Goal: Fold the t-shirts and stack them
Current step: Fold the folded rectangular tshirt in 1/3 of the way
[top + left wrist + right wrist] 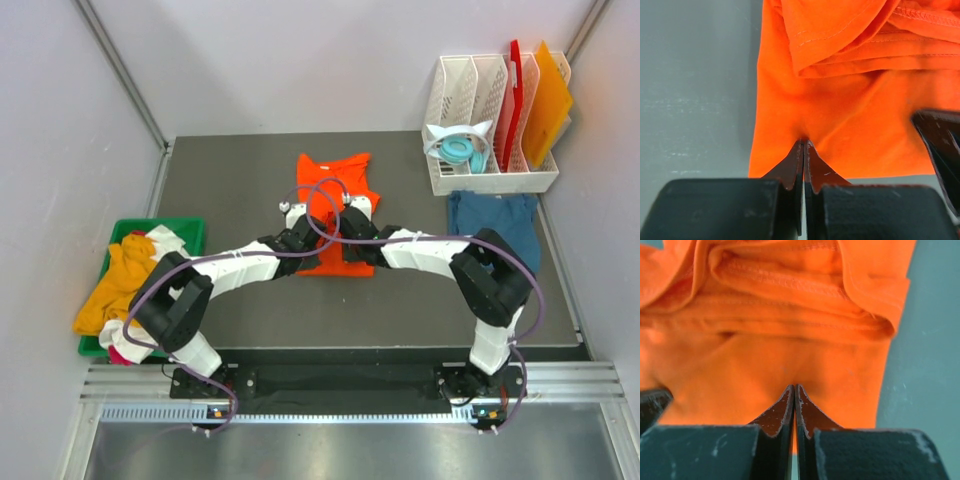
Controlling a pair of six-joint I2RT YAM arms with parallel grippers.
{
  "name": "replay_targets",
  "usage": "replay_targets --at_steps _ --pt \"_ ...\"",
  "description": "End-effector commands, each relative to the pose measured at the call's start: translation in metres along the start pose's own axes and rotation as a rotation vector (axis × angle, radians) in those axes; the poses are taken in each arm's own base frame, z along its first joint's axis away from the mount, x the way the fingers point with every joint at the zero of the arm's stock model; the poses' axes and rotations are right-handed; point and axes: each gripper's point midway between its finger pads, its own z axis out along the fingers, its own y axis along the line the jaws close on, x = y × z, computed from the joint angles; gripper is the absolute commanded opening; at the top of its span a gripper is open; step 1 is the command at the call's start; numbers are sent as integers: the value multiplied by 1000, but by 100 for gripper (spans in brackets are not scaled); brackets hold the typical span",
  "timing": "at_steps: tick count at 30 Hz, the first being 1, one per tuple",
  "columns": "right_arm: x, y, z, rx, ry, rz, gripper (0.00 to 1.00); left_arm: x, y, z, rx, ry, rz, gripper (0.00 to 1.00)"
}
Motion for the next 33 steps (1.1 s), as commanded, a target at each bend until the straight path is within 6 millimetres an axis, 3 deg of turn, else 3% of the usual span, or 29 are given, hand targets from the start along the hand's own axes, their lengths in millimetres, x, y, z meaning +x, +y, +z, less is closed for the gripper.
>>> replay_targets --at_steps 1,7,11,19,23,24,29,33 --pt "-35 16 12 -27 -52 57 0 7 -7 8 30 4 -29 0" --pt "-50 15 25 -4 -67 49 0 15 -5 10 23 22 -20 0" --pt "-55 3 41 52 -52 42 0 18 -3 10 17 29 -14 0" --pt "-105 -2 43 53 -140 81 0 22 2 10 3 38 -7 0" --pt "-123 -7 56 67 -158 83 0 23 4 9 -5 41 -4 0" --pt "-135 -6 57 64 -175 91 0 22 4 9 -6 40 -4 0" --pt "-149 -19 82 91 -165 93 0 24 6 10 -15 48 -3 0" --pt "-165 -25 82 111 -181 85 0 25 7 10 -26 49 -1 0"
